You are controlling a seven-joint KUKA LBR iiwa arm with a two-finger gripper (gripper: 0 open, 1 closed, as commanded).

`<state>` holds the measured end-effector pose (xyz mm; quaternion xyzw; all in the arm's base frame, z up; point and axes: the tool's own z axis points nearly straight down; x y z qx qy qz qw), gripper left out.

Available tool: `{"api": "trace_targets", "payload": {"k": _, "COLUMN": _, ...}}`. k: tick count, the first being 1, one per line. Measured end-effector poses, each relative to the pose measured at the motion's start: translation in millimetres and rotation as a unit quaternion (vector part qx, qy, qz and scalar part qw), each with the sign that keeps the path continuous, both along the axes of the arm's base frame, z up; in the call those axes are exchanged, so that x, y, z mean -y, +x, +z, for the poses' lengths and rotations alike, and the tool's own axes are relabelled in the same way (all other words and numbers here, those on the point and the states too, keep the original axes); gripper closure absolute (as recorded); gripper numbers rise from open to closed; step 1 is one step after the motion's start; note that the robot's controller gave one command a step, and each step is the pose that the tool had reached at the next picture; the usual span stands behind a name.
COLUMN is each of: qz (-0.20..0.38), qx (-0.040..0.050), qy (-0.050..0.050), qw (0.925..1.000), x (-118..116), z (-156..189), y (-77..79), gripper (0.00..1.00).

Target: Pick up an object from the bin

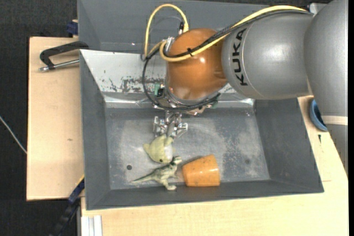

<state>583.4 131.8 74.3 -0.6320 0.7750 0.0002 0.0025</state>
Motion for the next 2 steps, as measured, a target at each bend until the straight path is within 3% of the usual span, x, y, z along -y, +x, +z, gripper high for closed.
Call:
{"api": "trace_targets", "payload": {"k": 1, "qz": -0.001, "qx": 0.0051, "qy": 0.001, "qw": 1.0, "x": -2.1, "z": 95.7, "y": 2.9, "gripper": 1.0}}
{"api": "trace_targets", "payload": {"k": 2, "qz": -0.003, "qx": 0.0016, "qy": 0.001, "qw": 1.0, "x": -3.5, "z": 99.2, "y": 4.1, "gripper": 1.0}}
